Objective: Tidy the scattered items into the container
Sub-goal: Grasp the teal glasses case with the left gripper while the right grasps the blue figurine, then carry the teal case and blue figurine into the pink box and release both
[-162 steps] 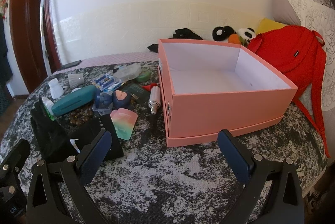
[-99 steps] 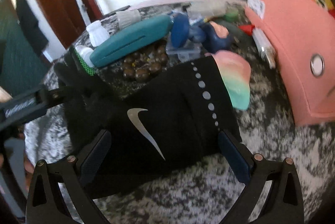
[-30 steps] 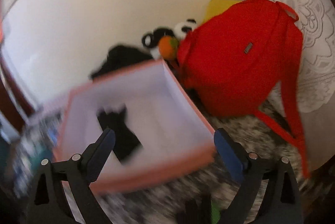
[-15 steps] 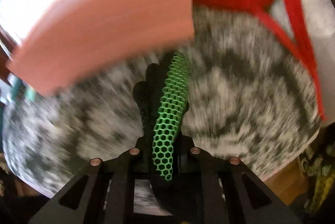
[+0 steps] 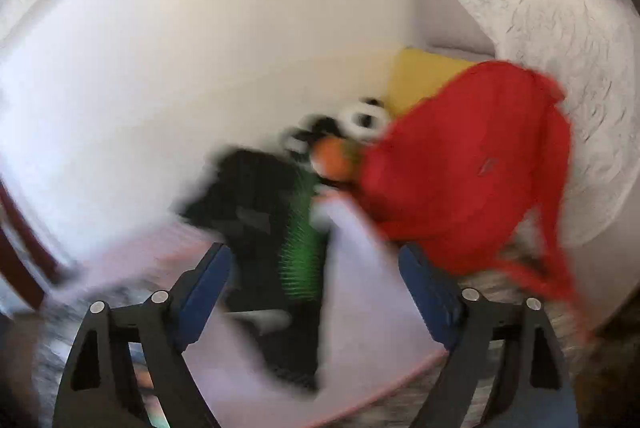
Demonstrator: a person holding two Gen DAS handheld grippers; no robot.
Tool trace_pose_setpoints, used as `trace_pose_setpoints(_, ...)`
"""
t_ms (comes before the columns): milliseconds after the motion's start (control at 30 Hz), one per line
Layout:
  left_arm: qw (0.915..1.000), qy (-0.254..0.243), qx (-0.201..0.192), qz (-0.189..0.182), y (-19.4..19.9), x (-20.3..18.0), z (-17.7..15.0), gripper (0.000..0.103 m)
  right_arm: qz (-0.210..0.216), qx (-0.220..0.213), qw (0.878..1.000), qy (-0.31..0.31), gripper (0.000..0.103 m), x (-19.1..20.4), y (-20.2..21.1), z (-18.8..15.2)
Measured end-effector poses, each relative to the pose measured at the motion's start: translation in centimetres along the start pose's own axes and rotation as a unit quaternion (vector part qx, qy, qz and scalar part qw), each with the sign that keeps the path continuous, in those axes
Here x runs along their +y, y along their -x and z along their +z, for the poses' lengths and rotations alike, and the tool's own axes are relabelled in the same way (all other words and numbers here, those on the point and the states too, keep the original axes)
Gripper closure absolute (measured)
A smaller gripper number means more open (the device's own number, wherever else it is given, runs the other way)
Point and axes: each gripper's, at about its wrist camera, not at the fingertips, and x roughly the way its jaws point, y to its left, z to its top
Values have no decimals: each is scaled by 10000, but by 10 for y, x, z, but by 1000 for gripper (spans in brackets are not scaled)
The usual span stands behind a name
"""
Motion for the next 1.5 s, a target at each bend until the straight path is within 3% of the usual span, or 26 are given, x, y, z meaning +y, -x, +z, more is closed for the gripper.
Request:
trace_pose_setpoints(67, 10000, -1, 75, 51, -7, 4, -1, 5, 940, -183, 9951, -229, 4, 18, 13, -39)
trace_pose_setpoints(133, 9998, -5, 214, 62, -18, 7, -2, 5, 1798, 124, 9834, -186, 1, 47, 0, -82)
trace_pose_setpoints(200, 9992, -29, 399, -31, -30, 8, -6, 5, 2423, 1114, 9637, 138, 3, 93, -29, -124)
trace_pose_setpoints(267, 9980, -123, 579, -207, -43, 7, -10, 5, 2995, 2060, 9301, 525, 7, 136, -52, -161)
trace_pose_setpoints(367, 9943, -416, 832, -513, -67, 4, -13, 5, 2734, 2369, 9257, 1104, 6, 170, -71, -202)
trace_pose_setpoints(500, 9875, -1448, 549, -308, -101, -9, -7, 5, 2329, 2706, 9221, 1490, 6, 181, -98, -231)
trace_pose_setpoints(867, 9522, -2895, 578, -787, -160, -77, -11, 5, 1934, 2371, 9440, 1231, 6, 168, -152, -226)
trace_pose_setpoints(967, 9453, -3120, 638, -707, -178, -92, -11, 5, 1886, 1990, 9474, 1652, 8, 186, -157, -222)
trace_pose_setpoints(1067, 9463, -3103, 584, -700, -189, -99, -3, 5, 1988, 1927, 9388, 2049, 41, 208, -168, -227)
trace_pose_setpoints(1200, 9476, -3079, 512, -680, -201, -103, 3, 7, 1967, 1601, 9375, 2383, 51, 224, -173, -232)
trace_pose_setpoints(1267, 9517, -2925, 552, -753, -207, -99, 5, 19, 2017, 1522, 9333, 2553, 66, 228, -174, -233)
trace_pose_setpoints(1300, 9554, -2788, 551, -802, -208, -96, 6, 22, 2213, 1636, 9261, 2582, 84, 229, -175, -234)
trace_pose_setpoints(1333, 9588, -2648, 561, -863, -209, -91, 9, 25, 2381, 1735, 9194, 2606, 91, 230, -175, -234)
trace_pose_setpoints(1400, 9662, -2349, 561, -906, -206, -82, 17, 42, 2479, 1845, 9164, 2543, 93, 227, -173, -233)
trace_pose_setpoints(1500, 9751, -1892, 549, -1015, -195, -65, 28, 55, 2735, 2169, 9140, 2066, 93, 215, -177, -225)
